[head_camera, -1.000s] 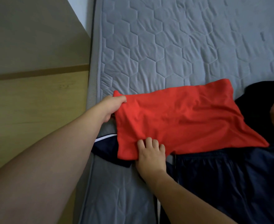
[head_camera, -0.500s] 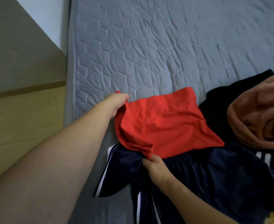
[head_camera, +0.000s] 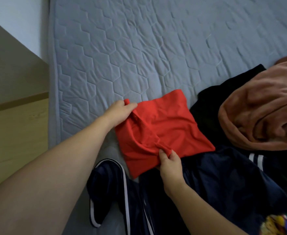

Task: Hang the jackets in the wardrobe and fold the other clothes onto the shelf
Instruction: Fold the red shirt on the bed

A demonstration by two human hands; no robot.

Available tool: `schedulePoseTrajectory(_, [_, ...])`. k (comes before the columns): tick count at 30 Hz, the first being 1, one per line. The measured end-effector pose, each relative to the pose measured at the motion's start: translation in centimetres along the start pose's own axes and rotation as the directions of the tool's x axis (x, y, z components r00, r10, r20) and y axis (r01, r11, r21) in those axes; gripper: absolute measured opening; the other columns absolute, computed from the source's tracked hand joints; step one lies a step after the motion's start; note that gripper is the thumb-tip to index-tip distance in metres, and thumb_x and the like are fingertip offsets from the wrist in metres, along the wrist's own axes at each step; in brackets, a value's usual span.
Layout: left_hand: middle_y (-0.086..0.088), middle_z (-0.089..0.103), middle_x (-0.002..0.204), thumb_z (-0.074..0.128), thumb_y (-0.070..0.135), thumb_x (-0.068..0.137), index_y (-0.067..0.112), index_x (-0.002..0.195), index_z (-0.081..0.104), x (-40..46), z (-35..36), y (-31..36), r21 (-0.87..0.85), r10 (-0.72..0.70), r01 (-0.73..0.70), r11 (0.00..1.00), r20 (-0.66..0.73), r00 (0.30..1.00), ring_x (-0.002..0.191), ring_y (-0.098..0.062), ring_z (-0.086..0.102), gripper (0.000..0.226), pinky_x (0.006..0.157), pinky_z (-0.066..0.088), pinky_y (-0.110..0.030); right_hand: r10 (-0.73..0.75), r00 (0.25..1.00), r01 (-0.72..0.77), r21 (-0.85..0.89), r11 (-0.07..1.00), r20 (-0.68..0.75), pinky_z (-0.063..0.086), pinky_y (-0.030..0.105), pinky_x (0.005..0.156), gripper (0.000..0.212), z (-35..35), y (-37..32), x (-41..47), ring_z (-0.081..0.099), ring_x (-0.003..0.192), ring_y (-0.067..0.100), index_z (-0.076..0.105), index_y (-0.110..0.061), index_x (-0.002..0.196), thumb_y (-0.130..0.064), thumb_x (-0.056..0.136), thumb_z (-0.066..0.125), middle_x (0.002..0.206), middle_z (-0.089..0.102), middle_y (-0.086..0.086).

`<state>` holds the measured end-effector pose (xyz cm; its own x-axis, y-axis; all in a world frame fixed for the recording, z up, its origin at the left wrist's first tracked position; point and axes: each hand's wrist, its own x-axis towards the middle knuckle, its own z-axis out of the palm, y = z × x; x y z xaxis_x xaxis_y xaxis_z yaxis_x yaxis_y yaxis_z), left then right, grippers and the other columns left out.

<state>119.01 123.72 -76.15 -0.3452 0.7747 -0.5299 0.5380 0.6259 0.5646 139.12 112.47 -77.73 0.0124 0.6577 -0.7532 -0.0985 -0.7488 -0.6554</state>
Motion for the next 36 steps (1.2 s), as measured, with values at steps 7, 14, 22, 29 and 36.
schedulePoseTrajectory(7, [-0.013,0.059,0.126,0.057,0.040,0.072,0.029,0.134,0.049,1.0,-0.4,-0.8,0.560,0.020,-0.140,0.816,0.214,0.977,0.123,-0.030,0.046,0.063,0.103,0.034,-0.033,0.040,0.996,-0.061,-0.275,0.960,-0.081,0.059,0.049,0.072,0.029,-1.8,-1.0,0.7,0.066,0.082,0.028,0.062,-0.018,0.102,-0.005,0.084,0.044,0.091,0.065,0.008])
schedulePoseTrajectory(14, [-0.014,0.065,0.114,0.051,0.026,0.095,0.021,0.115,0.053,1.7,1.1,-0.1,0.373,0.319,-0.355,0.857,0.155,0.935,0.108,-0.032,0.060,0.021,0.093,0.046,-0.040,-0.024,0.980,-0.061,-0.411,0.910,-0.198,0.059,0.039,0.063,0.025,-2.5,-2.0,0.8,0.067,0.068,0.025,0.056,-0.016,0.098,-0.010,0.083,0.037,0.085,0.063,0.003])
schedulePoseTrajectory(22, [-0.015,0.066,0.117,0.034,0.044,0.100,0.018,0.119,0.050,3.0,3.9,0.2,0.847,0.221,-0.158,0.508,0.049,0.974,0.112,-0.029,0.061,0.036,0.097,0.034,-0.041,0.353,0.931,-0.311,-0.714,0.627,-0.096,0.054,0.036,0.043,0.026,-3.8,-4.9,3.4,0.063,0.044,0.030,0.058,0.007,0.069,0.000,0.083,0.037,0.059,0.066,0.020])
schedulePoseTrajectory(29, [-0.010,0.065,0.085,0.049,0.043,0.085,0.017,0.077,0.054,3.0,2.9,1.5,0.516,0.317,-0.330,0.791,0.117,0.941,0.091,-0.031,0.061,0.028,0.071,0.038,-0.034,0.540,0.835,-0.279,-0.766,0.580,0.105,0.048,0.024,0.035,0.031,-3.7,-6.0,3.3,0.053,0.034,0.017,0.050,0.003,0.075,-0.007,0.099,0.033,0.057,0.059,0.012])
schedulePoseTrajectory(36, [-0.016,0.065,0.116,0.033,0.047,0.100,0.021,0.112,0.050,4.2,0.6,-0.2,0.829,0.255,-0.313,0.464,0.214,0.943,0.108,-0.033,0.062,0.033,0.079,0.044,-0.038,0.509,0.860,-0.326,-0.741,0.587,0.025,0.056,0.038,0.059,0.033,-2.9,-4.7,3.2,0.058,0.048,0.027,0.051,0.007,0.072,-0.008,0.095,0.033,0.060,0.062,0.018])
